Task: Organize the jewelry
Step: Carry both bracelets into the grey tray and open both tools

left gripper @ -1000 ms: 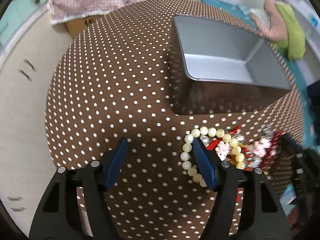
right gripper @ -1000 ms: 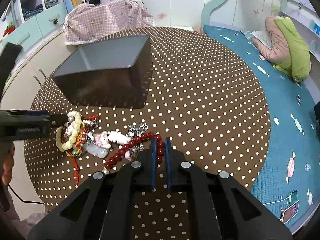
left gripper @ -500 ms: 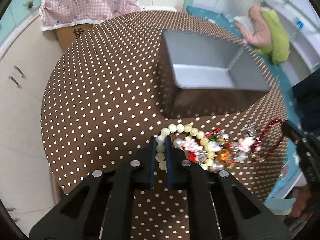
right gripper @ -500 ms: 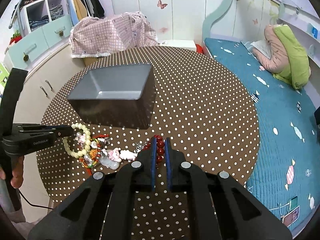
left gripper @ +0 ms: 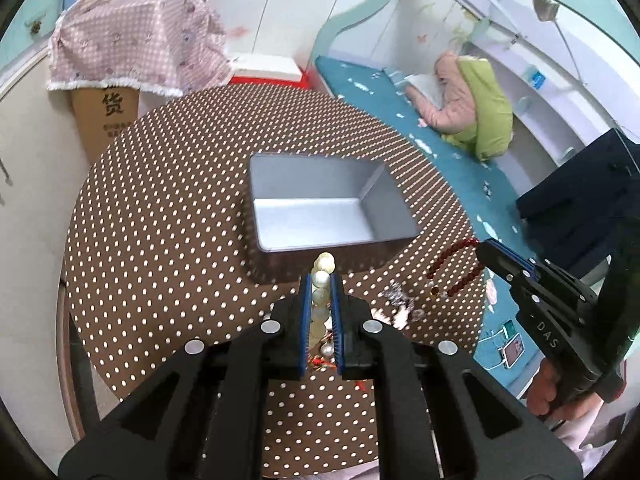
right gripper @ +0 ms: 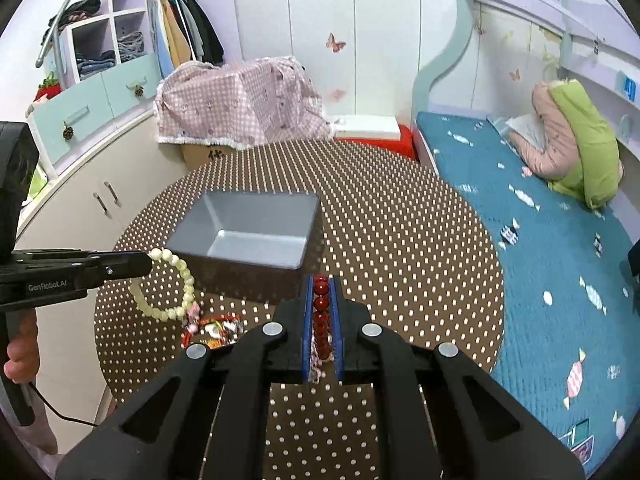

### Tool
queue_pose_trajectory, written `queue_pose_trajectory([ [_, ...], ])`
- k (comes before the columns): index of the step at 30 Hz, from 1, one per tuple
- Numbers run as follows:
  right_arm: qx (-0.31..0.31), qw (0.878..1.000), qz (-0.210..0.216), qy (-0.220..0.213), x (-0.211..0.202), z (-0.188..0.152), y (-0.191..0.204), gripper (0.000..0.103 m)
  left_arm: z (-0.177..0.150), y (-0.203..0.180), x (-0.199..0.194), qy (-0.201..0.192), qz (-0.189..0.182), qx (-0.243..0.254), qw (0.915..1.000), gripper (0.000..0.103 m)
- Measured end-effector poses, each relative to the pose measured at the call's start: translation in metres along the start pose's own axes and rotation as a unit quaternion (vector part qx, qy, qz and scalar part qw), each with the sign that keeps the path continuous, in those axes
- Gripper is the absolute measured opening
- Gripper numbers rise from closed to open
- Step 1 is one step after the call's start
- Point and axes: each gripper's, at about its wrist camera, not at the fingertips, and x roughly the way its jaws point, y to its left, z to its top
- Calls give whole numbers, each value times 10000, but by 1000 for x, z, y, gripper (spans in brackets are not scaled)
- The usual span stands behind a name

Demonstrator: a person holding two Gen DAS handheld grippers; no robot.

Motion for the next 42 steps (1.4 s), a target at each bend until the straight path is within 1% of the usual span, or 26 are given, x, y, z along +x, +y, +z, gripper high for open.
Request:
queue_pose_trajectory([
  [3, -64, 9998, 51, -170, -6, 8, 2, 7, 6, -5, -7, -93, -50, 32, 9999, 9],
  [11, -352, 9969, 223, -673, -16, 36, 12, 7, 30, -16, -19, -394, 33, 98, 9992, 9],
  [14, -439, 9958, 338, -726, -9, 47, 16, 7, 40, -15, -17, -486, 175, 64, 9986, 9],
  [17, -436, 9959, 444, -661, 4, 53, 20, 7, 50, -12, -12, -499, 241, -19, 9985, 9],
  [19, -454, 9956, 591, -566, 15, 56, 24, 7, 55, -10, -6, -510, 292, -51, 9983, 9],
  [24, -390, 9965, 690, -251, 40, 57, 28, 7, 61, 2, 27, -240, 320, -96, 9992, 9],
  [26, -368, 9967, 706, -126, 50, 56, 29, 7, 60, 7, 41, -102, 250, -145, 9995, 9],
  [30, -239, 9967, 770, 135, 66, 54, 27, 7, 57, 15, 61, 126, 273, -190, 9994, 10],
  [32, -216, 9966, 776, 198, 70, 54, 27, 8, 56, 17, 65, 158, 277, -208, 9993, 11],
  [33, -204, 9964, 790, 217, 70, 53, 26, 9, 55, 17, 66, 176, 291, -205, 9992, 13],
  [35, -205, 9967, 750, 236, 69, 53, 25, 9, 54, 17, 67, 183, 376, -184, 9990, 41],
  [36, -220, 9968, 727, 233, 68, 52, 26, 10, 54, 16, 66, 124, 413, -147, 9990, 41],
  [38, -236, 9968, 732, 232, 65, 51, 25, 19, 52, 16, 64, 116, 428, -124, 9989, 41],
  [39, -235, 9970, 704, 238, 65, 51, 25, 28, 52, 16, 64, 116, 419, -136, 9990, 41],
  [40, -228, 9973, 656, 232, 65, 50, 25, 34, 51, 16, 63, 108, 430, -131, 9989, 41],
  [42, -211, 9974, 650, 227, 63, 49, 24, 34, 50, 16, 61, 98, 450, -123, 9989, 41],
])
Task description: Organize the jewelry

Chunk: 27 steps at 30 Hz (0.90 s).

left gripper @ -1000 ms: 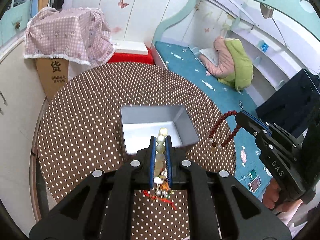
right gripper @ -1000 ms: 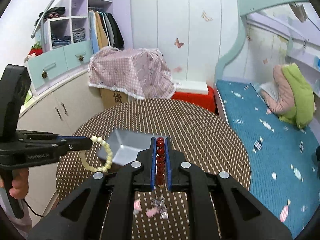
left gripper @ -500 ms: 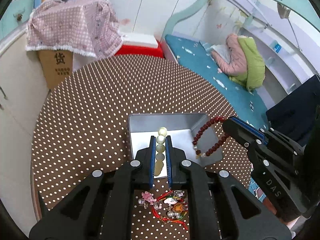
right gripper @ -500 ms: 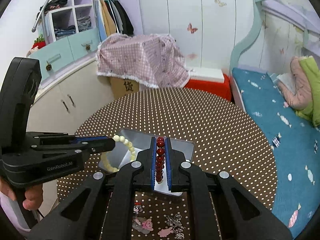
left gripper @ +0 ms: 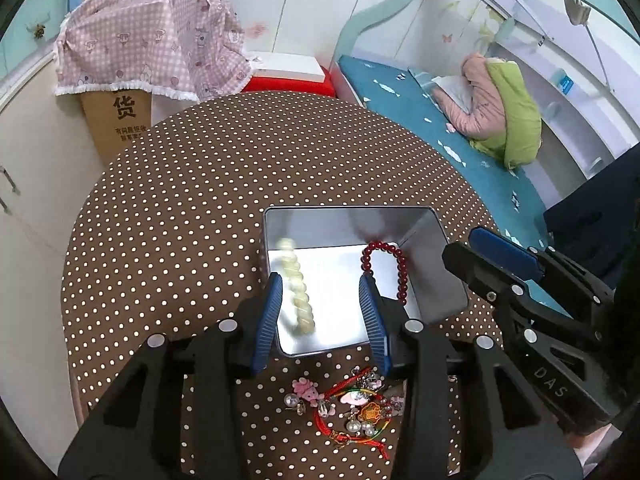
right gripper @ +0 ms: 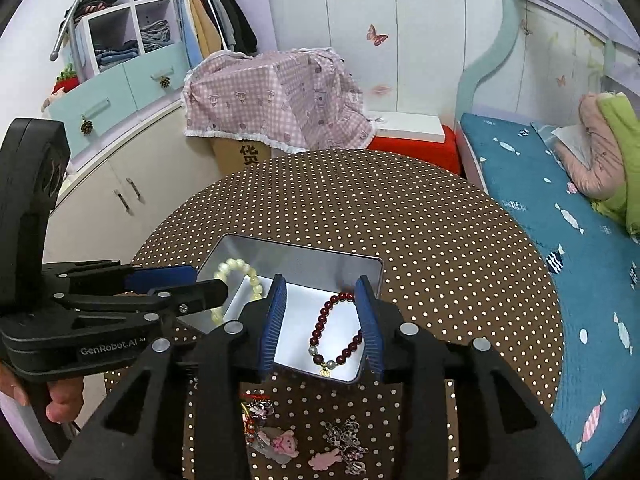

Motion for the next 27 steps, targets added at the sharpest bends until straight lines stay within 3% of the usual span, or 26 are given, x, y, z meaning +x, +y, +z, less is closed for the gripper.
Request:
queue_pose_trajectory([
  [17, 16, 9999, -36, -122, -20, -13, 3, 35, -29, 6, -19, 41, 137, -79, 9999, 41],
  [27, -305, 9971, 665, 208, -8, -27, 39, 35, -58, 25, -27, 153, 355, -217, 9990, 41],
])
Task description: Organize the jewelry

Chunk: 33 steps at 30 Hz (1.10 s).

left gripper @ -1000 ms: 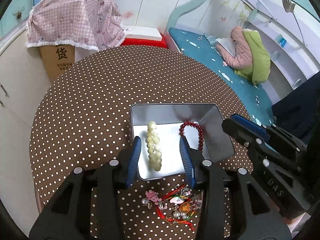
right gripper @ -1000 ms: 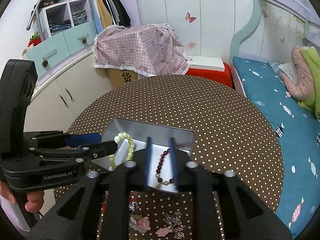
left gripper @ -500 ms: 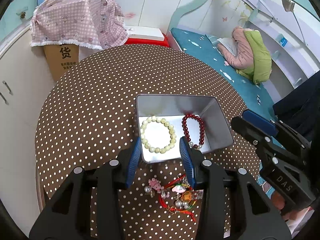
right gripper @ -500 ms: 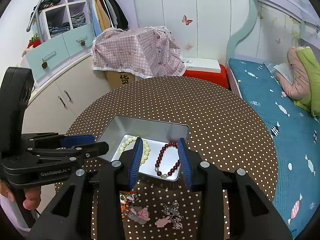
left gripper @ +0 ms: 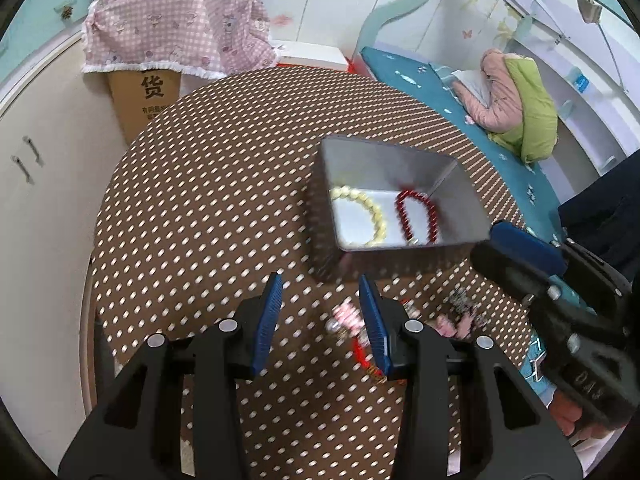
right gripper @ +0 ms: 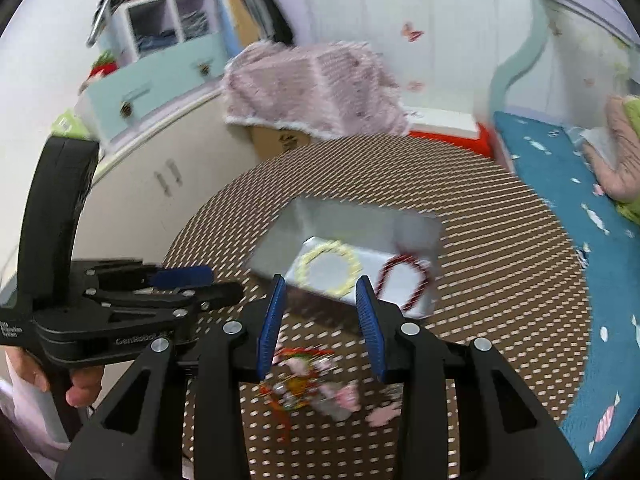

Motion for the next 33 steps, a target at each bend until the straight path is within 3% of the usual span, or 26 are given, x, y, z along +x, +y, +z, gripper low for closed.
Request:
queue_pose_trajectory([
  [7, -235, 9977, 266, 584, 38, -10, 24, 35, -27, 24, 1, 165, 158, -195, 9995, 41],
  [18, -482, 9918, -225, 1160, 79, -24, 29, 29, -48, 39, 7, 310, 207, -382, 9986, 41],
  [23, -680, 9909, -242, 1132, 82, -25, 37, 27, -47, 36, 14, 418, 150, -343, 9984, 41],
  [27, -968, 9886, -294, 1113, 86, -30, 47, 12, -47, 32, 17, 425, 157, -314, 9985, 43],
  [33, -899, 9896, -259, 1091, 85, -31, 44, 11, -47, 31, 19, 409, 85, -306, 9987, 43],
])
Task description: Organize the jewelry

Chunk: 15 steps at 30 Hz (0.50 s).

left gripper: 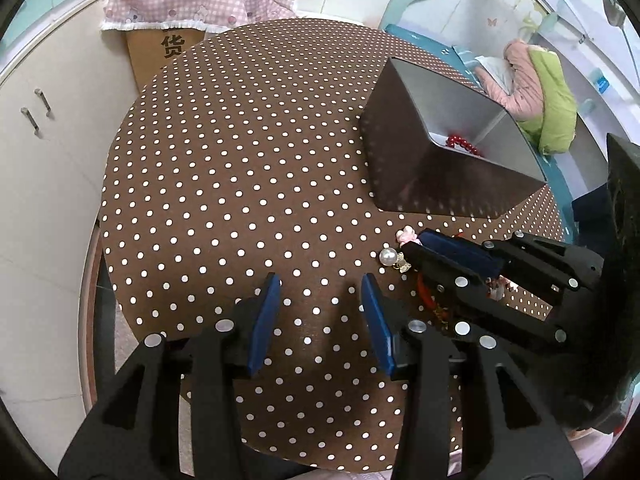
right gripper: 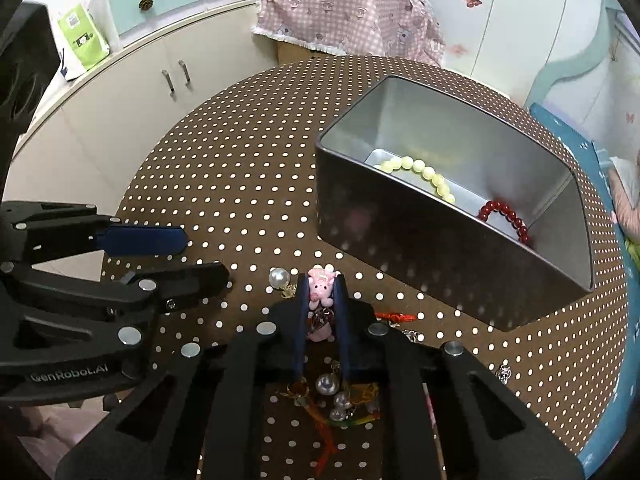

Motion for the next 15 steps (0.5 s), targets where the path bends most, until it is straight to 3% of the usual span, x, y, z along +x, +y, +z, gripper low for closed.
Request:
queue_pose_trajectory([
  [8, 354, 9984, 290, -325, -25, 7, -15, 11, 6, -7, 4, -30, -178, 89, 9998, 43],
  [15, 630, 9950, 235, -734, -58, 5, -35, 11, 15, -24, 14, -37, -273, 217, 9994, 43],
])
